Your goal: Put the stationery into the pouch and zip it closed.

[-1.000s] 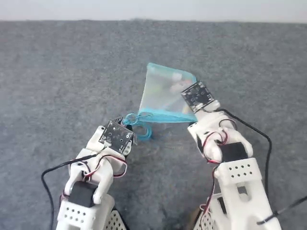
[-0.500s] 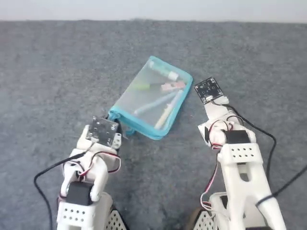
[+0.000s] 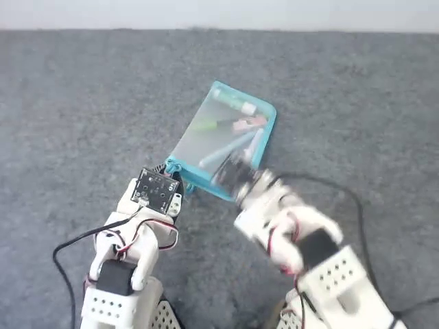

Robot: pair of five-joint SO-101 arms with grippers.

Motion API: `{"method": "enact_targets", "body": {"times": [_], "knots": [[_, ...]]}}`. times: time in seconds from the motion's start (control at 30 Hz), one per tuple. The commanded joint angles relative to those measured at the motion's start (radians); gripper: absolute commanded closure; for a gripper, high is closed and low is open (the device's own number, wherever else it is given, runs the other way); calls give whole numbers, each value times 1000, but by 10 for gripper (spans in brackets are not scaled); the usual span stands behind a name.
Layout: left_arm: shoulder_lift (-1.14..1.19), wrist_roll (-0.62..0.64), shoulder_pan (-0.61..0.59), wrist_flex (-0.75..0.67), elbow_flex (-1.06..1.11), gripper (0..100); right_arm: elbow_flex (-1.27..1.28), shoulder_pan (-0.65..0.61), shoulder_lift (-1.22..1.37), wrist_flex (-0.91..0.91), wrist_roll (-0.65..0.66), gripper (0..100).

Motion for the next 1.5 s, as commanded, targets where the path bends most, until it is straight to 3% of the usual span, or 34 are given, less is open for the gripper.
{"method": "enact_targets", "body": {"times": [0.0, 0.33, 0.7, 0.93, 1.47], "knots": [[-20, -14, 12, -20, -13, 988, 23, -116, -36, -27, 55, 796], [-18, -12, 12, -15, -13, 988, -34, -42, 361, -292, 89, 794], [-15, -12, 12, -14, -13, 988, -315, 94, 809, -364, 84, 798], [-14, -12, 12, -14, -13, 988, -353, 191, 828, -364, -6, 998], [-18, -12, 54, -14, 8, 988, -361, 486, 828, -292, -29, 991]]}}
